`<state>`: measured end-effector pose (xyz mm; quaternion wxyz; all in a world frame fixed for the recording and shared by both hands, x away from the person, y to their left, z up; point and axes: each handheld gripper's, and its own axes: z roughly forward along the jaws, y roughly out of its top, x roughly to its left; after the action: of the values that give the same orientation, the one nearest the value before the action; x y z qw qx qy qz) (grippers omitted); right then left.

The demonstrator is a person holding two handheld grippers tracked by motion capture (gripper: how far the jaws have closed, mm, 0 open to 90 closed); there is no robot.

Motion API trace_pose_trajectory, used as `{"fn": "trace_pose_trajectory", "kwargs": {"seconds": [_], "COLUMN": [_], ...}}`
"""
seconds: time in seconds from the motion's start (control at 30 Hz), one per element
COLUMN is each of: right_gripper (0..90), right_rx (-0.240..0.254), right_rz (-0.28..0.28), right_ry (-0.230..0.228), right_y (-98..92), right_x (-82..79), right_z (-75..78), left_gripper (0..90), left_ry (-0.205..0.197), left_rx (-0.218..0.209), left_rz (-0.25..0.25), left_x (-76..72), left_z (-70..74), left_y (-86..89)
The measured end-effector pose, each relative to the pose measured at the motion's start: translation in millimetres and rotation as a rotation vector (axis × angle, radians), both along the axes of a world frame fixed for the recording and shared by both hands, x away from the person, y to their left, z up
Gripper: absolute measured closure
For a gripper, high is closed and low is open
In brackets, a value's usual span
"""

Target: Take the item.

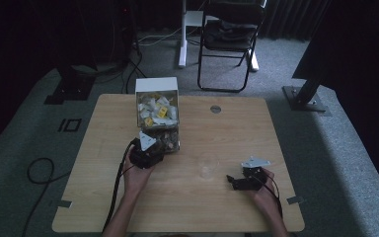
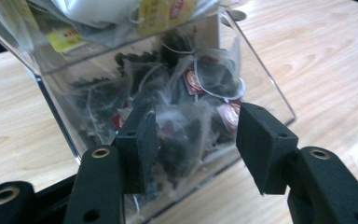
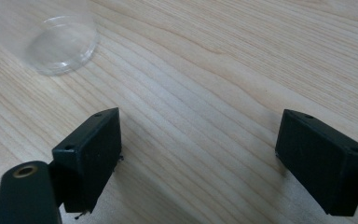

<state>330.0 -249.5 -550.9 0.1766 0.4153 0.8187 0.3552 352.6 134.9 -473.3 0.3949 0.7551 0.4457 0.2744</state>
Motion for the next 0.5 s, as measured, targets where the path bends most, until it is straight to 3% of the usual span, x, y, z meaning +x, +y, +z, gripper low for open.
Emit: {"fn": "trace_pose_trajectory", "kwargs": {"seconds": [0.2, 0.4, 0.5], "right_gripper": [14.2, 14.1, 14.2], "right_rx": [0.0, 0.0, 0.0], "right_rz": [0.0, 0.0, 0.0], "right_ry": [0.0, 0.0, 0.0], "right_y": [0.0, 0.0, 0.0], "right_x": [0.0, 0.0, 0.0], "right_z": [0.0, 0.0, 0.0], "left_gripper": [59.8, 82.3, 89.4], "left_ry": [-0.021, 0.014, 0.02], "left_rx": [0.076, 0.046, 0.045], "left_rz": [0.045, 0.034, 0.013], "left_x": [5.5, 7.6, 6.6], "left_z": [-2.4, -1.3, 0.1], "left_y": [-6.1, -1.9, -0.7]}}
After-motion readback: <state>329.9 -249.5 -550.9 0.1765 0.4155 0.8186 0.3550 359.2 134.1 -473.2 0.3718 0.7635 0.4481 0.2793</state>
